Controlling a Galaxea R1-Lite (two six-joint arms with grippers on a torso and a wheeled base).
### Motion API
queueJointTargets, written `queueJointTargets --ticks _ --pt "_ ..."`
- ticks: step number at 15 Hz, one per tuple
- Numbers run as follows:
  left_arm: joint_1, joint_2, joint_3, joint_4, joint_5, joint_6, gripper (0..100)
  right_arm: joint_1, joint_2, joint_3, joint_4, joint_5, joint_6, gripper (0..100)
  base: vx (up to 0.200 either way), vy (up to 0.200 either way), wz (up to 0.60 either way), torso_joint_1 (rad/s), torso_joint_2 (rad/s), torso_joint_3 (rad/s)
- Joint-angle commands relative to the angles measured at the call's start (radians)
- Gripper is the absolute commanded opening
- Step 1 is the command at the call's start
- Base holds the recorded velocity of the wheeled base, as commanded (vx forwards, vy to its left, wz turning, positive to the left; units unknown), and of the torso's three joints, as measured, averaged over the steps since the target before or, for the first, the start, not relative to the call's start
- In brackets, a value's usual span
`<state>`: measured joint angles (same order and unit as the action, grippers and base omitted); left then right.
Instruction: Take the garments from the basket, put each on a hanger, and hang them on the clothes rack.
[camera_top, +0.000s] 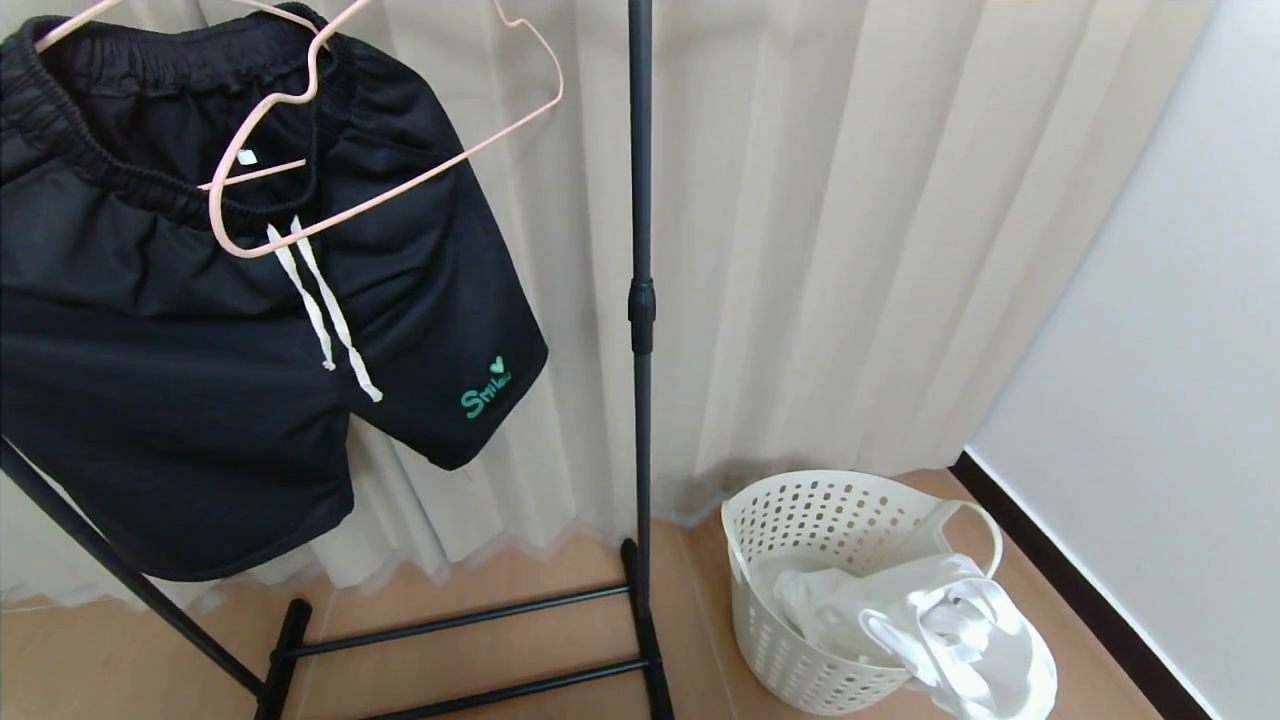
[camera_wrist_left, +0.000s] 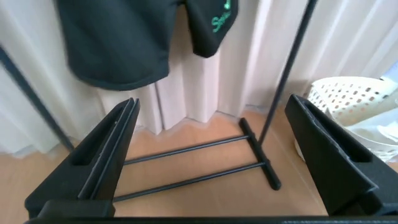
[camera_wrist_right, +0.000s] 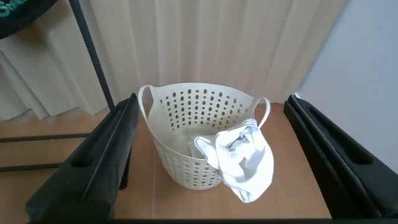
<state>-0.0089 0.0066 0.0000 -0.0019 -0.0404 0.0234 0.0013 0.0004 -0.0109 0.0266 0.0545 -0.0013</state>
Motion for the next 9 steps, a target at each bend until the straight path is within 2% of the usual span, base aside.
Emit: queueJointTargets --ticks 1,3,4,6,9 --pt "0.000 0.001 0.000 0.000 0.001 0.000 100 0.000 0.000 0.000 -0.001 0.001 0.000 100 0.000 -0.200 0.00 0.002 0.00 0.002" --pt "0.000 0.003 0.000 0.000 0.001 0.000 100 0.000 0.000 0.000 -0.001 0.001 0.000 100 0.000 -0.200 0.00 0.005 0.00 0.002" --pt "0.000 0.003 0.000 0.000 0.001 0.000 100 0.000 0.000 0.000 -0.001 0.001 0.000 100 0.000 -0.200 -0.60 0.002 0.00 0.007" --pt "0.000 0.003 0.000 0.000 0.001 0.000 100 0.000 0.000 0.000 -0.001 0.001 0.000 100 0.000 -0.200 0.00 0.002 0.00 0.000" --pt "0.000 0.001 0.000 0.000 0.002 -0.003 100 0.000 0.000 0.000 -0.001 0.001 0.000 100 0.200 0.000 0.00 -0.001 0.00 0.002"
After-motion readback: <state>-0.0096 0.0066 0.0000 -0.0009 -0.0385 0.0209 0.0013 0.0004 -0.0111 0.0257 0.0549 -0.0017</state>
